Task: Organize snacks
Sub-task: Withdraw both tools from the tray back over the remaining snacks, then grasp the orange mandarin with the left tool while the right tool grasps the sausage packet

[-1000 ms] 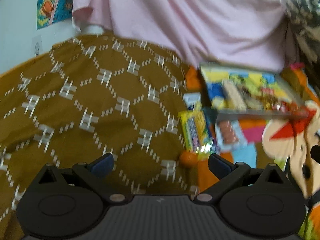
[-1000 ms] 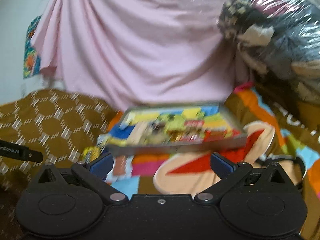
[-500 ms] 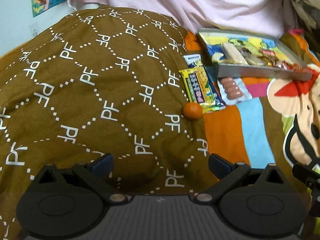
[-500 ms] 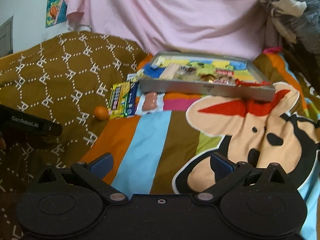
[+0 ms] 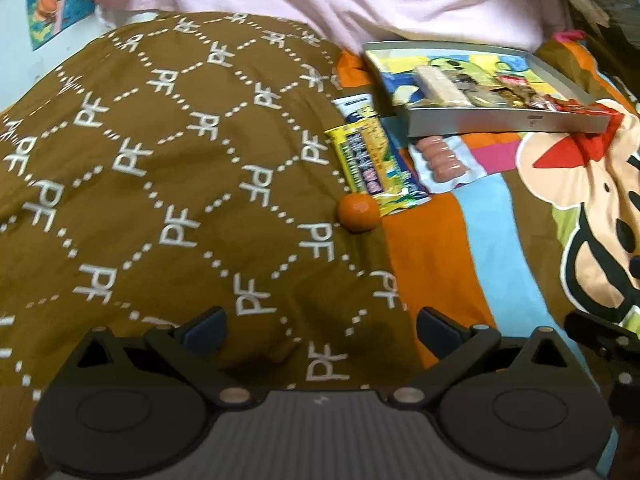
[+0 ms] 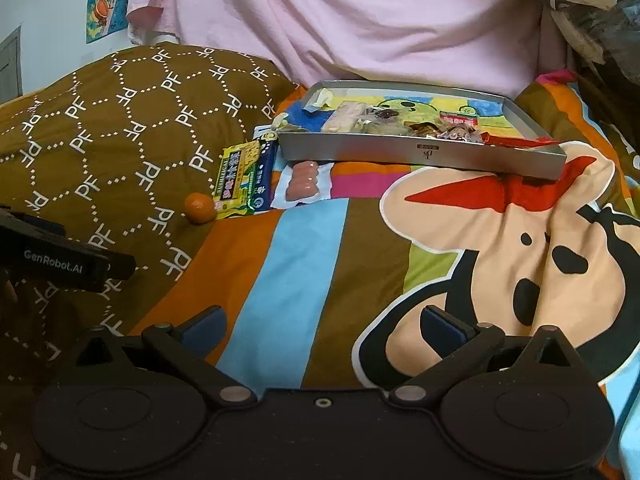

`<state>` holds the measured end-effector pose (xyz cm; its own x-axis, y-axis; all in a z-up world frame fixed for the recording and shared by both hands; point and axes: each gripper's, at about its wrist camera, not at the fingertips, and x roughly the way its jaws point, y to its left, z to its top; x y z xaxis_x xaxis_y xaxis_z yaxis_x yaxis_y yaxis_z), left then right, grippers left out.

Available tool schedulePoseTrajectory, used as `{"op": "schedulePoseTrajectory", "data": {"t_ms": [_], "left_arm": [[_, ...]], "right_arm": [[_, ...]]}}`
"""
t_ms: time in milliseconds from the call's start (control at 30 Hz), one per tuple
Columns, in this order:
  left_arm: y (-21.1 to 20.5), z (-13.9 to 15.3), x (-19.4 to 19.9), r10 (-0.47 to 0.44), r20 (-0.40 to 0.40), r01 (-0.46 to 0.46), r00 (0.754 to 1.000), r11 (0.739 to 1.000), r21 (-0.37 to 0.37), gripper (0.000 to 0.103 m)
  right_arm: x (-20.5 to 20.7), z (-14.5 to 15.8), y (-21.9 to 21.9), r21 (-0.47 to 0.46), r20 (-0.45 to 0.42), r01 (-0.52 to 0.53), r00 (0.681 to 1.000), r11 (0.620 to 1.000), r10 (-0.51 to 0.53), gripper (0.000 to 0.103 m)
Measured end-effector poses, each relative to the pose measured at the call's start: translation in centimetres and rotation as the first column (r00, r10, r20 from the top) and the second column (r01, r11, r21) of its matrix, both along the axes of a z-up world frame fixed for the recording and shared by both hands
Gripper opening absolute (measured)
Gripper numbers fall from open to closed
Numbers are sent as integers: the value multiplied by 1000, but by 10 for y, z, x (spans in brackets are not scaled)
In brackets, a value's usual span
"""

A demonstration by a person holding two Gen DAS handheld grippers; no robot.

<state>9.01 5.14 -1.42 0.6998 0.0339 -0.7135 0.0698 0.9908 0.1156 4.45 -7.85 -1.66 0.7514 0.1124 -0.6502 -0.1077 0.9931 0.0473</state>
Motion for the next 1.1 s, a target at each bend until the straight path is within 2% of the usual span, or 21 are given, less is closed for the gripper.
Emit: {"op": "schedulePoseTrajectory", "data": {"t_ms": [100,167,233,267,367,433,533,567,667,700,833,967,1100], "left_arm": [[-4,0,9,-26,14,26,1000,1000,-16,103],[-7,1,17,-49,24,50,998,998,-33,103],[-9,0,28,-80,36,82,996,995,-51,103],[-9,-1,32,-96,42,98,995,994,-55,103],[-8,-5,47,-148,54,151,987,987,-50,103],[-5,-10,57,-166,43,169,985,983,-66,103],[-1,-14,69,-173,29,176,984,978,-114,103],[0,-14,73,-174,35,177,984,977,-119,103],[0,-14,83,-174,61,179,983,979,-98,103],[0,-15,85,-179,66,185,982,979,-91,103],[2,-19,87,-221,73,227,972,970,-83,103],[-3,-23,82,-266,92,269,960,963,-26,103],[-8,-25,80,-289,103,290,952,957,7,103]], "right_arm": [[-26,2,22,-10,13,3,1000,1000,-3,102],[23,-3,-22,-15,27,2,1000,1000,-1,102],[12,1,-3,-34,40,-1,999,999,2,102],[30,-5,-18,-42,48,0,999,999,2,102],[-1,4,14,-58,73,-12,997,998,16,102],[19,8,4,-61,86,-43,995,997,49,102],[96,11,-38,-72,101,-77,991,994,84,102],[99,13,-35,-75,107,-86,990,993,94,102],[170,7,-67,-68,101,-111,988,992,117,102],[212,-1,-92,-60,100,-121,987,991,127,102],[253,-9,-98,-30,96,-182,978,983,185,95],[308,-25,-128,-3,96,-211,973,978,210,90],[343,-41,-140,22,45,-213,976,977,212,86]]}}
